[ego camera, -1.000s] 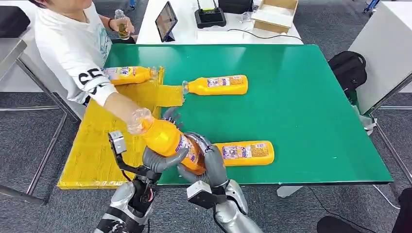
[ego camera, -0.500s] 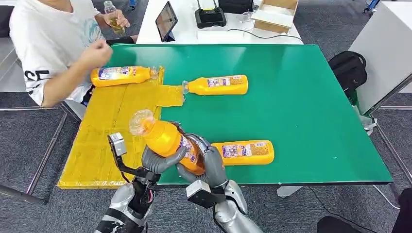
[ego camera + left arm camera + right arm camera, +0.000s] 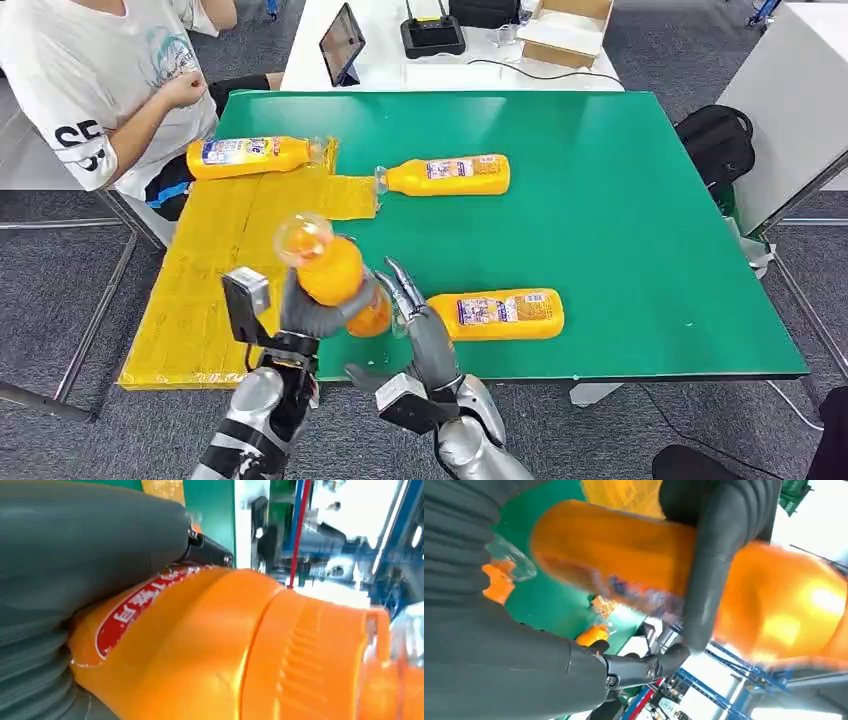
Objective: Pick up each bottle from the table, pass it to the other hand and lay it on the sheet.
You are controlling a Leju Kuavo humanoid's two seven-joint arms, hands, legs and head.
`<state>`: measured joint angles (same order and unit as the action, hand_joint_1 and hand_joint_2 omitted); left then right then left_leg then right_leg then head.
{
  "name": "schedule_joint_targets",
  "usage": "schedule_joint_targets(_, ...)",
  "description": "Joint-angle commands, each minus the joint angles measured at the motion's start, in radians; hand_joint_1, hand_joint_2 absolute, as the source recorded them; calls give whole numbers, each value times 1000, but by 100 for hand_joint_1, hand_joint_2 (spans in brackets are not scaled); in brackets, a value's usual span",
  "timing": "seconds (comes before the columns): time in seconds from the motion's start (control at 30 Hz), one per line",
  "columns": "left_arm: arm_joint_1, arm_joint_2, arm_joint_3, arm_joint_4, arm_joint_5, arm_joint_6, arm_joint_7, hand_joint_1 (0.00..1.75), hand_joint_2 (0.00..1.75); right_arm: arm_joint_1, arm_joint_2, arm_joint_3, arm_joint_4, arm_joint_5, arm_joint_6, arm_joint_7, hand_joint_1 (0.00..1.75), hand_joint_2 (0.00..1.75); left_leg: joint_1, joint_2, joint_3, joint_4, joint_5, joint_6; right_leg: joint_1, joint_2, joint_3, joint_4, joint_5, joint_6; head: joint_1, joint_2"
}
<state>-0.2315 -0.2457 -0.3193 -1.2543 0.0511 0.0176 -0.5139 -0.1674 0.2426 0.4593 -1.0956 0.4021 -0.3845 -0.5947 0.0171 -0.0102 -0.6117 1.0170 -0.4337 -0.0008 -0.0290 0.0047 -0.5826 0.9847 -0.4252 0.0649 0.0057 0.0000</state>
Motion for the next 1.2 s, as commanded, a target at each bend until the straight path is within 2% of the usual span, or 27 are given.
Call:
schedule_joint_targets(0.03, -111, 30, 123, 76, -145, 249, -57, 175, 175, 1, -42, -3, -134, -38, -9, 3, 0, 0, 0, -1, 1, 0, 0, 1, 1, -1, 1, 0, 0, -2, 1, 0)
schedule_joint_targets(0.2, -191, 50, 250, 170, -165, 319, -78, 175, 175, 16, -54, -65, -213, -73, -34, 16, 0, 0, 1, 1, 3, -1, 0, 1, 2, 0, 3, 0, 0, -5, 0, 0)
schedule_joint_targets(0.23, -198, 56, 252, 181, -209, 366, -95, 175, 175, 17, -53, -73, -216, -82, -32, 13, 0, 0, 1, 1, 2, -1, 0, 0, 1, 0, 2, -1, 0, -4, 0, 0)
schedule_joint_targets(0.33, -201, 62, 249, 188, -232, 384, -101, 175, 175, 18, -52, -77, -213, -88, -30, 9, 0, 0, 1, 0, 3, -1, 0, 1, 2, -1, 3, -1, 0, -4, 0, 0)
schedule_joint_targets(0.47, -281, 113, 246, 364, -517, 608, -76, 175, 175, 22, -42, -80, -249, -116, -41, -33, 0, 0, 1, 1, 3, -1, -1, 1, 2, 0, 4, -1, -1, -4, 0, 0)
schedule_joint_targets(0.53, -348, 154, 245, 534, -763, 681, 1, 175, 175, 23, -45, -64, -285, -121, -46, -38, 0, 0, 0, 0, 2, -1, 1, 0, 1, -1, 2, 0, 0, -3, 0, 0)
schedule_joint_targets(0.6, -359, 162, 319, 579, -1019, 681, 59, 175, 175, 20, -47, -54, -300, -122, -50, -39, 0, 0, 1, 1, 3, -1, 0, 0, 1, 0, 3, -1, 0, -4, 0, 0)
schedule_joint_targets(0.67, -409, 201, 273, 742, -1168, 654, 110, 175, 175, 13, -51, -46, -297, -123, -48, -38, 0, 0, 0, 3, 3, -1, 0, 0, 1, 3, 1, 0, 1, -3, 0, 0)
schedule_joint_targets(0.73, -409, 226, 251, 780, -1172, 662, 68, 175, 175, 3, -54, -41, -282, -124, -42, -39, 0, 0, 0, 2, 2, -1, 0, 0, 1, 2, 2, 0, 0, -3, 0, 0)
schedule_joint_targets(0.8, -420, 269, 182, 834, -1269, 633, 81, 175, 175, -8, -56, -39, -270, -131, -32, -46, 0, 0, 1, 5, 5, -2, 0, 0, 2, 4, 4, -2, 1, -4, 0, 0)
schedule_joint_targets(1.07, -431, 289, 181, 852, -1259, 523, 64, 175, 175, -14, -51, -38, -267, -137, -20, -50, 0, 0, 2, 3, 1, 0, -1, 0, 2, 2, 0, 0, 0, -3, 0, 0)
schedule_joint_targets(1.2, -436, 284, 235, 858, -1186, 479, 38, 175, 175, -18, -47, -30, -265, -136, -15, -50, 0, 0, 2, 3, 0, 1, 0, 1, 2, 2, -1, 1, 0, -3, 1, 0)
